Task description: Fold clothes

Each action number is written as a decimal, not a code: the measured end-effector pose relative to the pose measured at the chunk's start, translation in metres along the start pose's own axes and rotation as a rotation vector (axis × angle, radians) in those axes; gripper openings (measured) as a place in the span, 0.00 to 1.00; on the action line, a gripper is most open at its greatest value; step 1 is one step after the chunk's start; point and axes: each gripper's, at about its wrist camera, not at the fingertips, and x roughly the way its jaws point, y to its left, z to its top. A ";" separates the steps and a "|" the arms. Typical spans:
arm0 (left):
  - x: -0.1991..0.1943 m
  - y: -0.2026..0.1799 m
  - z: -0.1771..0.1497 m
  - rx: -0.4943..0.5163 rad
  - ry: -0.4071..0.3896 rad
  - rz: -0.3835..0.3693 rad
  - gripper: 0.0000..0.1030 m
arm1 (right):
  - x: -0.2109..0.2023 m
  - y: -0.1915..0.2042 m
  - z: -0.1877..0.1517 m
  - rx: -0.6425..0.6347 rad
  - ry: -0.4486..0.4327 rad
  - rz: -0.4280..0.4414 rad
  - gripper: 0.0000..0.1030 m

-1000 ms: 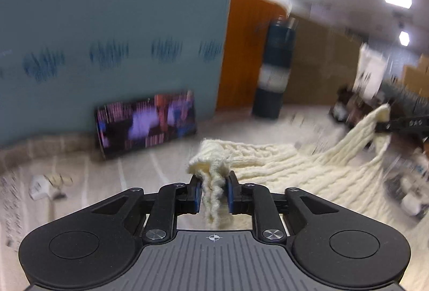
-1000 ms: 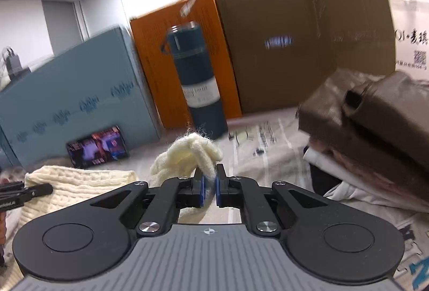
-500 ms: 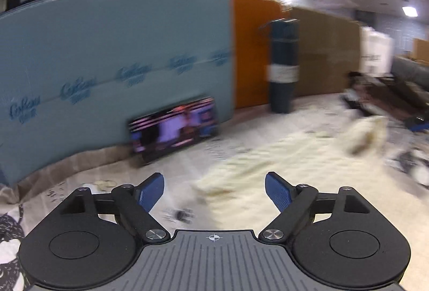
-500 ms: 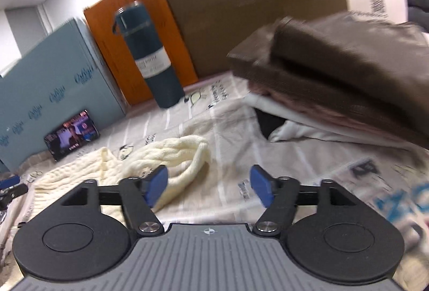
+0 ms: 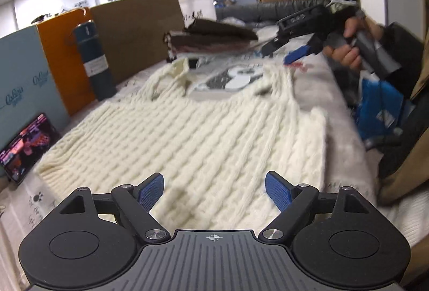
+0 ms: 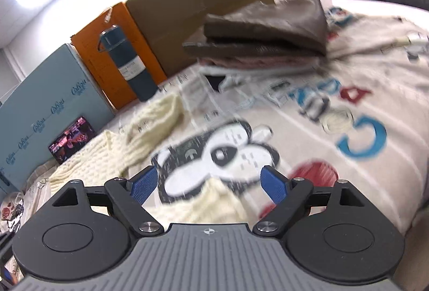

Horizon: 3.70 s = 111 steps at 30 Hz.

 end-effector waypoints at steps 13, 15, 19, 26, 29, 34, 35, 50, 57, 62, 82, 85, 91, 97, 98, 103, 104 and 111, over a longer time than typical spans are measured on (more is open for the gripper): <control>-0.012 0.021 -0.007 -0.141 -0.087 0.041 0.87 | -0.003 -0.039 -0.026 0.108 -0.055 0.219 0.69; -0.010 0.025 -0.008 -0.163 -0.087 0.048 0.87 | 0.002 -0.031 -0.028 0.035 -0.047 0.203 0.44; -0.011 0.025 -0.007 -0.167 -0.094 0.048 0.87 | -0.002 -0.022 -0.028 0.012 -0.101 0.312 0.20; -0.013 0.029 -0.008 -0.185 -0.103 0.076 0.87 | -0.008 0.042 -0.017 -0.082 -0.130 0.556 0.16; -0.016 0.032 -0.009 -0.200 -0.114 0.095 0.87 | 0.002 0.084 -0.029 -0.202 -0.045 0.620 0.16; -0.021 0.039 -0.011 -0.233 -0.131 0.117 0.87 | 0.032 0.131 -0.064 -0.436 0.121 0.611 0.16; -0.022 0.040 -0.011 -0.240 -0.133 0.124 0.87 | 0.034 0.133 -0.069 -0.470 0.141 0.601 0.16; -0.022 0.050 -0.014 -0.300 -0.124 0.174 0.87 | 0.013 0.101 -0.013 -0.402 -0.044 0.620 0.82; -0.021 0.054 -0.016 -0.323 -0.115 0.177 0.87 | 0.111 0.047 0.058 0.192 -0.021 0.300 0.80; -0.020 0.057 -0.017 -0.345 -0.108 0.175 0.87 | 0.160 0.042 0.069 0.360 0.043 0.210 0.80; -0.019 0.057 -0.017 -0.343 -0.112 0.169 0.87 | 0.119 0.140 0.044 0.024 -0.050 0.409 0.19; -0.020 0.057 -0.017 -0.341 -0.113 0.168 0.87 | 0.123 0.169 0.018 -0.093 0.044 0.425 0.19; -0.020 0.056 -0.016 -0.337 -0.113 0.168 0.87 | 0.133 0.203 -0.023 -0.238 0.248 0.427 0.45; -0.019 0.055 -0.016 -0.333 -0.112 0.170 0.87 | 0.093 0.207 -0.011 -0.283 0.188 0.562 0.74; -0.019 0.055 -0.016 -0.332 -0.112 0.170 0.87 | 0.085 0.206 -0.006 -0.301 0.149 0.563 0.74; -0.020 0.054 -0.016 -0.330 -0.114 0.172 0.87 | 0.076 0.191 0.007 -0.329 0.089 0.501 0.74; -0.020 0.054 -0.016 -0.329 -0.114 0.172 0.87 | 0.082 0.185 0.007 -0.311 0.115 0.490 0.74; -0.022 0.053 -0.016 -0.324 -0.127 0.179 0.87 | 0.131 0.160 -0.007 -0.201 0.305 0.433 0.74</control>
